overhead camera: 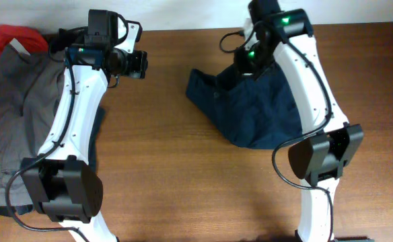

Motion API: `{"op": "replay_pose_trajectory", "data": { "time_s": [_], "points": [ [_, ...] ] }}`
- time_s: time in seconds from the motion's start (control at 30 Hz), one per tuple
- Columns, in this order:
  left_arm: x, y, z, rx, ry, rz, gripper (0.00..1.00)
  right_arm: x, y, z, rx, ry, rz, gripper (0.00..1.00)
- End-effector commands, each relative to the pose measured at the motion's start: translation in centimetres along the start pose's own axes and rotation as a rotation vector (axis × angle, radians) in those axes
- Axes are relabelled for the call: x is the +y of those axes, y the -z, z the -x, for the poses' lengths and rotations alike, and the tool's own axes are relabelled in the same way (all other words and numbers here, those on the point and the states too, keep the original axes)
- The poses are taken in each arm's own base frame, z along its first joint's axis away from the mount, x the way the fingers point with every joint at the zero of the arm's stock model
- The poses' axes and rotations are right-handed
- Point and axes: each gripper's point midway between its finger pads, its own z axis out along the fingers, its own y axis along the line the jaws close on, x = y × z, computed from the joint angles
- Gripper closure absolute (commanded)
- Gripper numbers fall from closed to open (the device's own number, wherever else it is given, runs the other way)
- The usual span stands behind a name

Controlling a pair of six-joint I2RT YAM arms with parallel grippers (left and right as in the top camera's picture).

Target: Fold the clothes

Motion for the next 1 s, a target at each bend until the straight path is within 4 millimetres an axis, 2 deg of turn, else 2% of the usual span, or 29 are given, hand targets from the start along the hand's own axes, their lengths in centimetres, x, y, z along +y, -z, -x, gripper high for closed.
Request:
{"op": "replay_pose_trajectory", "data": {
  "time_s": [0.0, 0.13, 0.33, 0.47, 0.57, 0.6, 0.63, 0.67, 0.7, 0.73, 0.77, 0.97],
  "points": [
    [-0.8, 1.1, -0.4, 0.005, 0.009, -0.041, 0.41, 3.2, -0.5, -1.4, 0.037, 0.204, 0.045, 0.96],
    [-1.2, 1.1, -1.1, 0.035, 0.015, -0.060, 0.41, 4.8, -1.6, -2.8, 0.079, 0.310, 0.060, 0.95],
    [-1.0, 1.2, -1.6, 0.056, 0.026, -0.060, 0.41, 8.0, -4.5, -6.0, 0.176, 0.452, 0.148, 0.95],
    [0.6, 1.4, -1.7, 0.052, 0.082, -0.040, 0.41, 11.2, -6.0, -8.0, 0.207, 0.542, 0.232, 0.95],
    [2.3, 1.6, -1.8, 0.046, 0.140, -0.032, 0.41, 12.6, -6.3, -8.4, 0.197, 0.578, 0.241, 0.93],
    [2.6, 1.7, -1.8, 0.042, 0.151, -0.039, 0.41, 13.1, -6.3, -8.4, 0.191, 0.590, 0.248, 0.87],
    [3.1, 1.9, -1.8, 0.035, 0.165, -0.051, 0.41, 13.8, -6.3, -8.7, 0.185, 0.624, 0.266, 0.77],
    [3.5, 2.0, -1.8, 0.032, 0.175, -0.056, 0.41, 14.2, -6.4, -8.8, 0.183, 0.634, 0.268, 0.61],
    [3.9, 2.1, -1.9, 0.029, 0.185, -0.059, 0.41, 14.6, -6.4, -9.0, 0.182, 0.645, 0.270, 0.34],
    [4.3, 2.1, -2.0, 0.028, 0.193, -0.056, 0.41, 15.0, -6.4, -9.1, 0.181, 0.654, 0.273, 0.13],
    [4.7, 2.2, -2.0, 0.027, 0.201, -0.051, 0.41, 15.4, -6.5, -9.3, 0.181, 0.664, 0.275, 0.04],
    [5.3, 2.3, -2.1, 0.025, 0.211, -0.044, 0.41, 17.3, -6.7, -10.2, 0.169, 0.728, 0.291, 0.01]
  ]
}}
